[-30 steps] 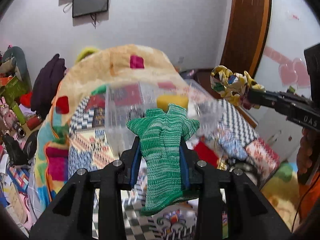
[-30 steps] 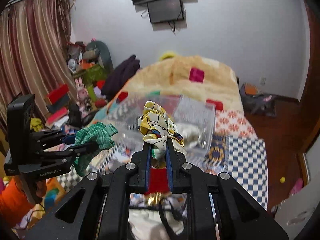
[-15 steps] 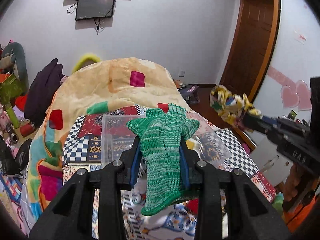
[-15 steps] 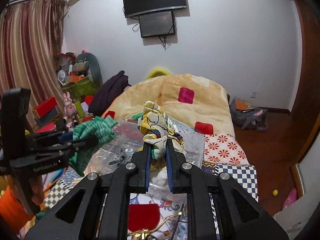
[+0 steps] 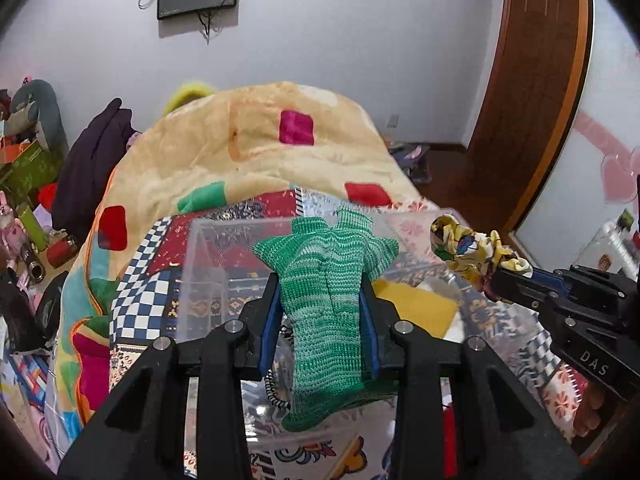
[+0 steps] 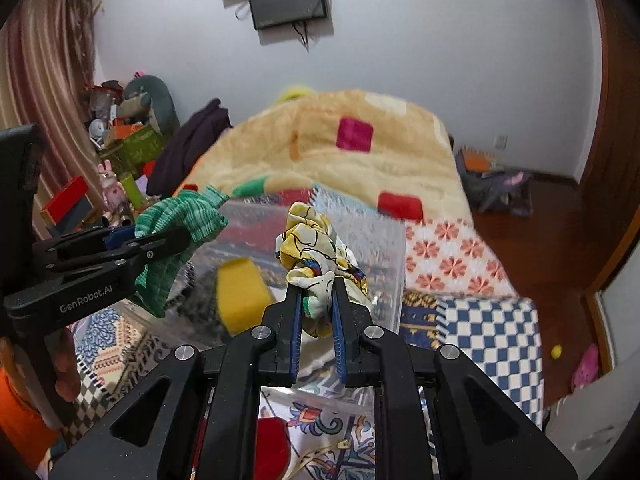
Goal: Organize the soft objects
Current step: 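Drop the glove into the box with left tool while right tool drops scrunchie in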
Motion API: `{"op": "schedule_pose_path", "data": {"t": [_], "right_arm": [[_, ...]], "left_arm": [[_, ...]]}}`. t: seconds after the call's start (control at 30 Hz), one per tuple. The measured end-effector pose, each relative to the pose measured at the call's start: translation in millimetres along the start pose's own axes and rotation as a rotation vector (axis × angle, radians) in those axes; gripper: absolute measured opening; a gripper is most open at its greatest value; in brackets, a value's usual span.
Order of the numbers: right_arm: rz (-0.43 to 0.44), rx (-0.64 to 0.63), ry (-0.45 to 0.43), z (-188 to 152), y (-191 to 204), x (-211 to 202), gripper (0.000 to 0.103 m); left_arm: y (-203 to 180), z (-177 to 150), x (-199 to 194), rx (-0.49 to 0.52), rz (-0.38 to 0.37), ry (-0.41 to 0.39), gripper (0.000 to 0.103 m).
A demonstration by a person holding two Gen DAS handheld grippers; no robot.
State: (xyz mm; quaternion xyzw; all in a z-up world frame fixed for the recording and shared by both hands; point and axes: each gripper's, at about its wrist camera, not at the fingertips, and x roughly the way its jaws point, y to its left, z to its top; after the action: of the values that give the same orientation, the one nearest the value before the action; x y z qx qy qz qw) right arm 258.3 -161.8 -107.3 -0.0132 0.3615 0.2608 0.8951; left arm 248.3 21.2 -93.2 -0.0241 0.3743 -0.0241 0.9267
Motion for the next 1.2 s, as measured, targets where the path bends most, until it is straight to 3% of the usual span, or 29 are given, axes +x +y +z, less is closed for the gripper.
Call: {"op": "schedule_pose_path", "data": {"t": [0.13,0.4,0.53,0.77,1.03,1.2], "right_arm": [[-0.003,0.009,0.049,-4.9,-2.4,13.5,0.014],[0.017,-0.008,0.090,-7.8,2.8,13.2,0.019],[0.009,-0.028,0.095,-8.2,4.9,11.7,0.038],[0.009,-0.064,0.049,-5.8,11.0,-17.6,0.075],[-0.035,-0.079,-0.023,-16.4,4.8,-72.8,0.099],[-0.083,-0.112,-0.005,-37.2,-0.7,-91.7,0.101]], "left_arm": [[-3.5,-5.0,9.8,0.022,0.027,0.023,0.038],[2.7,-7.8,7.7,0.000,0.024,0.037,0.057],[5.2,-6.5,-6.0,-0.008,0.009,0.021,0.063],[2.4,-9.2,-43.0,0.017,-0.014,-0.030,0.083],[-5.4,-21.4,-81.3,0.067,-0.017,-0.061,0.098],[-14.4,-37.8,-86.1,0.096,-0.063,-0.009,0.100]]}}
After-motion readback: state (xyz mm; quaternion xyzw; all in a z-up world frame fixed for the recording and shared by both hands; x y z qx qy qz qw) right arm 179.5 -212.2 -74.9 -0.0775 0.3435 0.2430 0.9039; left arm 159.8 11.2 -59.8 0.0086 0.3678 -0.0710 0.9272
